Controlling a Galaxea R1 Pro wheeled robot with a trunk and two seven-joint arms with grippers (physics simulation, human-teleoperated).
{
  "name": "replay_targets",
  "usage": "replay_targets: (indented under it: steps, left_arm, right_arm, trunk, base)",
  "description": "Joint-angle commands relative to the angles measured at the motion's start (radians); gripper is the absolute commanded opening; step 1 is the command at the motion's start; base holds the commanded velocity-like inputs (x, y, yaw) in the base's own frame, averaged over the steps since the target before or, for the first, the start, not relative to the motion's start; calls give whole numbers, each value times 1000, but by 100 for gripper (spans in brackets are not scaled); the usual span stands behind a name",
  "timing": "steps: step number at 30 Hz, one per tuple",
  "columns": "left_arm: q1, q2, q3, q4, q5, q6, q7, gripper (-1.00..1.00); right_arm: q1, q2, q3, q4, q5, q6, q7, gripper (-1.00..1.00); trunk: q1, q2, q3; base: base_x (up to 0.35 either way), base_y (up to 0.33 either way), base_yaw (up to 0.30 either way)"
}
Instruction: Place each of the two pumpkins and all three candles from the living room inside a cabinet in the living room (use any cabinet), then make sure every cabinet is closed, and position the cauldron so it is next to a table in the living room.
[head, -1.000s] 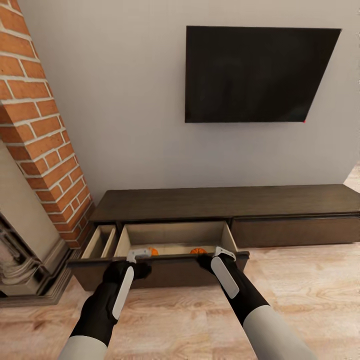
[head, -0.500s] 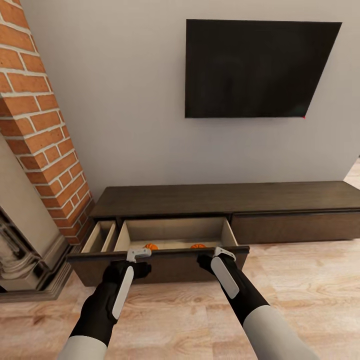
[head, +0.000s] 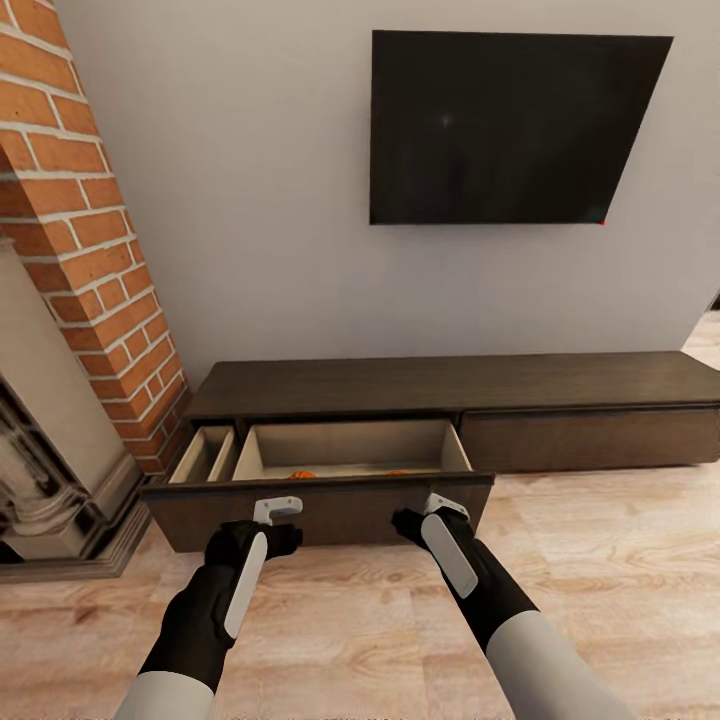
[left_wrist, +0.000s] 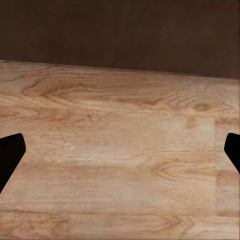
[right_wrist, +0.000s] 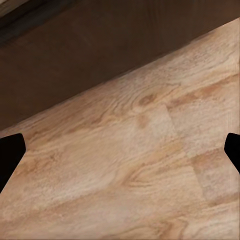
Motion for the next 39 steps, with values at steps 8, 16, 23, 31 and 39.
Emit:
replay_targets:
  steps: [8,16,23,31,39]
  left_arm:
    - [-1,0,1,-1,11,-1,7,100]
    - [-1,0,0,9,9,-15,2,100]
    - [-1,0,-2,18,6,-84,3,100]
    - [-1,0,-41,62,2,-161,7,100]
    - [-1,0,-71,70,1,-196,9,100]
  right_arm:
    - [0,-1,8,-1,-2,1,-9,100]
    - [11,-3,11,-2,9,-4,-8,100]
    - [10,-14,14,0,12,-13,-6,100]
    - [10,-70,183,7,13,-199,110,100]
    - [10,-93,214,60,72,-314,162,100]
  trunk:
    - [31,-57,-26]
    - [61,-113,-51]
    - [88,-162,-73]
    - [119,-218,-98]
    - [149,-274,-123]
  base:
    - [-8,0,0]
    - [0,0,0]
    - [0,0,0]
    - [0,0,0]
    - [0,0,0]
